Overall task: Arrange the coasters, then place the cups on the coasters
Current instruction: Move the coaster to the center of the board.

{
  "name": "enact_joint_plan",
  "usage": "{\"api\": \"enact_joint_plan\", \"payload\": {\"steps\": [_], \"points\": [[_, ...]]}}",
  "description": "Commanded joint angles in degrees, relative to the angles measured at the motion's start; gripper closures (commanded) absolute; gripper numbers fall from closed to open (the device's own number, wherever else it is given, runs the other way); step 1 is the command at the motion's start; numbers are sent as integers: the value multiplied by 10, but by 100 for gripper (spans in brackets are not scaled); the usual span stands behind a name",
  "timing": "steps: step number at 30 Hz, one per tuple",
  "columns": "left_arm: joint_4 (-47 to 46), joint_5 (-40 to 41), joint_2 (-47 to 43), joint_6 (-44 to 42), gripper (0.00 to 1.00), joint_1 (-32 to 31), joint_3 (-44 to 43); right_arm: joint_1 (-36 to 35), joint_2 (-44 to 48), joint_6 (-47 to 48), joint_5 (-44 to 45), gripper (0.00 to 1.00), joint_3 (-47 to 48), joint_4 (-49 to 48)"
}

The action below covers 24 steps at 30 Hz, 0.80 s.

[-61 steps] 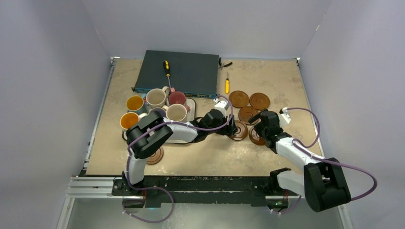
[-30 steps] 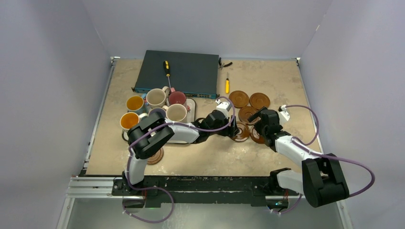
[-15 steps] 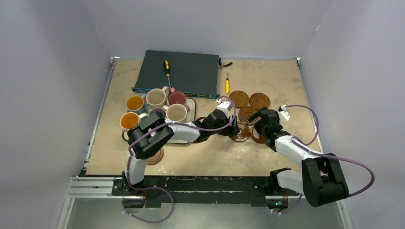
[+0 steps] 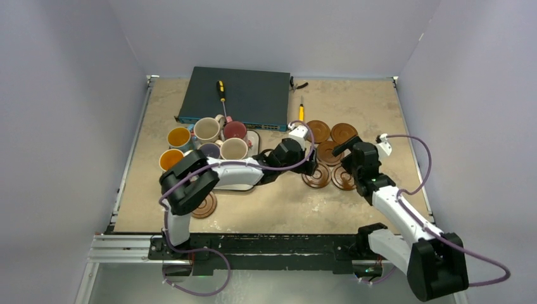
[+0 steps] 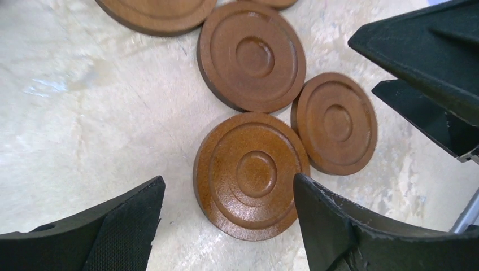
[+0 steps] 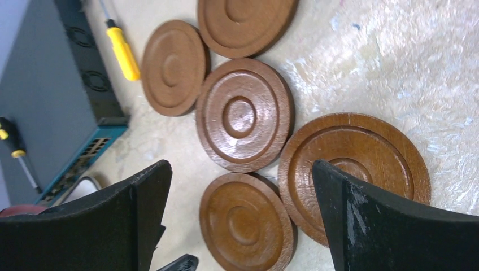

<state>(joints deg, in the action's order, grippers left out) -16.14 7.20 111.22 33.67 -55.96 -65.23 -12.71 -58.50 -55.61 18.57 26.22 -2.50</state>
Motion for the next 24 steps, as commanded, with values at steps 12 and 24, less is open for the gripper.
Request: {"api": "enact_joint_plan", "payload": {"steps": [12, 24], "points": [[279, 94, -363, -38, 18, -2, 135, 2, 149, 172, 60, 2, 107, 126], [500, 114, -556, 123, 9, 3, 263, 2, 154, 187, 37, 2, 96, 97]]}}
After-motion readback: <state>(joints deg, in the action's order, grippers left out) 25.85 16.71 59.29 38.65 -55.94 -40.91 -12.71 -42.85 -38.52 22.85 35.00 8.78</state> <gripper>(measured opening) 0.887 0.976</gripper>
